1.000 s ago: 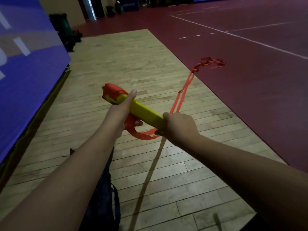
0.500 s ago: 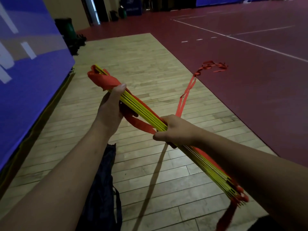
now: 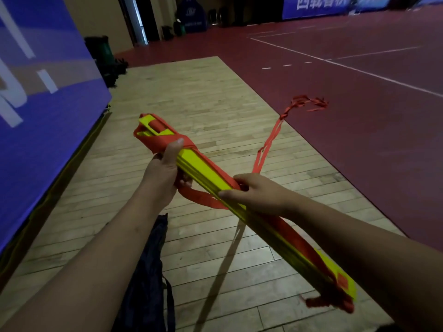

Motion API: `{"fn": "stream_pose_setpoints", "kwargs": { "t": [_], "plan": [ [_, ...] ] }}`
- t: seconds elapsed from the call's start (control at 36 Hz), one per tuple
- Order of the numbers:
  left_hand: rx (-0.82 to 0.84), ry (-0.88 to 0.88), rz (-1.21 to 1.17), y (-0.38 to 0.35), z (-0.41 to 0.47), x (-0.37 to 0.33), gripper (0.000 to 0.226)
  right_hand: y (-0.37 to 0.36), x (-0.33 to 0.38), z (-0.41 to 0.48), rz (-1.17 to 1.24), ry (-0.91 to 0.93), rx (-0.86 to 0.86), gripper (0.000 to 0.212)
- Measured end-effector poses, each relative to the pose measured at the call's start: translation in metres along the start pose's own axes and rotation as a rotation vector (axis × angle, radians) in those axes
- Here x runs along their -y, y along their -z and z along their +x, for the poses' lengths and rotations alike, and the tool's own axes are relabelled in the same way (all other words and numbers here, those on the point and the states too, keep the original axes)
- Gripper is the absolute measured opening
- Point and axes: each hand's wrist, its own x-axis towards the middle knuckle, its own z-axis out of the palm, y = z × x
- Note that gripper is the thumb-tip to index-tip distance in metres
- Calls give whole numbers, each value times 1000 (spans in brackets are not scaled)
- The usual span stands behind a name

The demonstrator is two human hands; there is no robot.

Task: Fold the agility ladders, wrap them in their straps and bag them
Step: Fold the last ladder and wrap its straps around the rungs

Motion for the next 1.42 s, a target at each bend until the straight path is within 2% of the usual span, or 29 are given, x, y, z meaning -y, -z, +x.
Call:
{"fn": "stream_pose_setpoints", "kwargs": {
  "t": [0.08,0.17,0.22,0.33,0.42,0.5,0.58,0.72,0.89,0.97,1.03,1.06,1.14,1.22,1.31,1.42],
  "plan": [
    [111,-65,-23,2,-3,-3,42,7,-1,-4,350,-65,133,37],
    [150,-93,-8,1,-6,-4,35,5,-1,-7,714,-144,518,50],
    [170,-94,1,0,-6,-6,36,2,1,-9,750,-150,651,43],
    [134,-99,56,3,-2,-8,48,1,7,-8,681,-133,537,28],
    [168,-64,137,6,1,-11,54,5,7,-6,606,-126,400,26],
    [231,-2,298,6,0,-5,71,3,0,-7,537,-146,344,28],
    [118,43,301,0,-3,1,69,-1,-5,-9,506,-162,314,26],
    [-87,4,175,-6,2,-5,56,-4,-2,-9,444,-104,268,30],
    [-161,15,137,-3,6,-8,61,-8,2,-6,393,-61,213,25],
    [-100,73,290,-3,5,-13,78,-7,4,-6,314,-50,120,19],
    [-14,190,411,-3,0,-15,90,-6,3,-5,185,-58,26,15],
    [33,234,428,-4,-2,-14,88,-7,2,-5,46,-54,-35,14],
    [102,235,263,-5,-4,-8,59,-13,-3,-3,-417,-45,-182,13],
    [-22,171,122,-12,-4,-1,36,-23,-5,-2,-640,23,-242,18],
    [-178,108,46,-15,-2,0,34,-23,-3,-1,-557,65,-208,27],
    [-235,-6,90,-11,1,-5,38,-13,6,-1,-147,-22,-18,51]
  ]
}}
